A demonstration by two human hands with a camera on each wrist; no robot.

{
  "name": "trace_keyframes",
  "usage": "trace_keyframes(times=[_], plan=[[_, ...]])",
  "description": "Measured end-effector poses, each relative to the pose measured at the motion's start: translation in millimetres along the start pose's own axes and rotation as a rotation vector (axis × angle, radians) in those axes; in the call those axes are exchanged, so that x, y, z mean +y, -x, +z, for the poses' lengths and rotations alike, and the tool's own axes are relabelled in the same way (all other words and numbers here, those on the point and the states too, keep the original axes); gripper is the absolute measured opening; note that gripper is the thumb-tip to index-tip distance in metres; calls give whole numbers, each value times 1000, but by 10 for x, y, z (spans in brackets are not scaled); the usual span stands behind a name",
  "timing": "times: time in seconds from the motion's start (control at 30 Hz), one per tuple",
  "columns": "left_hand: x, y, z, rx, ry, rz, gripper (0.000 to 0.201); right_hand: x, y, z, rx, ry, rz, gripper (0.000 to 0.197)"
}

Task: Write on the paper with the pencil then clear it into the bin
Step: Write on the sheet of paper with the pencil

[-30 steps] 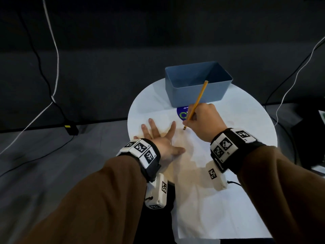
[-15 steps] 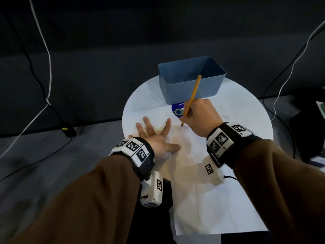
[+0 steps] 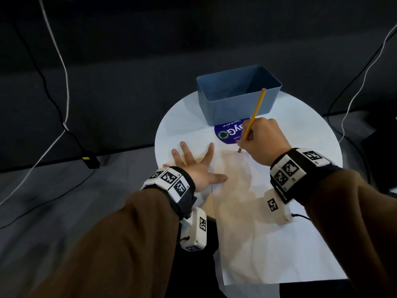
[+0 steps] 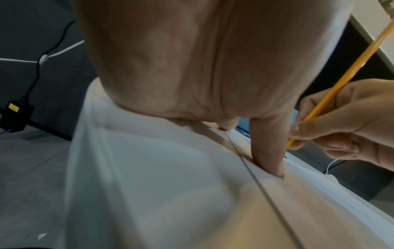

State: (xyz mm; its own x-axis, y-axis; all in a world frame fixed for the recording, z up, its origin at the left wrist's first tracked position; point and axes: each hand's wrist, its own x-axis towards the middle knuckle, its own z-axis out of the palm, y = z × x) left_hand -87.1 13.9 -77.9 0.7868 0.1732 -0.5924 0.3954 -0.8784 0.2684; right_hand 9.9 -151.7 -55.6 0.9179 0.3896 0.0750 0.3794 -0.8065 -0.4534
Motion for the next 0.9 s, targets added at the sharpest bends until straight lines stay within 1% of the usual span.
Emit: trace_keyframes(times=[0.07, 0.2, 0.27, 0.33, 0.4, 0.47, 0.6, 0.67, 0.77, 0.9], plan=[[-4, -16, 7, -8, 6, 1, 97, 102, 25, -73, 1, -6, 46, 23], [-16, -12, 8, -13, 12, -4, 96, 179, 68, -221, 18, 45, 93, 24], [21, 5, -7, -23, 10, -9, 96, 121, 52, -197, 39, 3, 71, 24], [37, 30, -25, -24, 2, -17, 96, 19, 35, -130, 31, -39, 30, 28], [41, 43, -30, -24, 3, -16, 97, -50, 39, -72, -1, -34, 4, 37], [34, 36, -23, -25, -5, -14, 97, -18, 39, -71, -17, -6, 4, 40], [5, 24, -11, -22, 9, -6, 95, 157, 55, -228, -20, 55, 63, 27], [-1, 8, -5, -23, 12, -9, 95, 175, 72, -272, -6, 75, 70, 28], [10, -4, -7, -22, -16, -23, 95, 103, 68, -204, 3, 3, 52, 34], [20, 8, -14, -20, -21, -25, 95, 60, 57, -129, -6, -37, 42, 25]])
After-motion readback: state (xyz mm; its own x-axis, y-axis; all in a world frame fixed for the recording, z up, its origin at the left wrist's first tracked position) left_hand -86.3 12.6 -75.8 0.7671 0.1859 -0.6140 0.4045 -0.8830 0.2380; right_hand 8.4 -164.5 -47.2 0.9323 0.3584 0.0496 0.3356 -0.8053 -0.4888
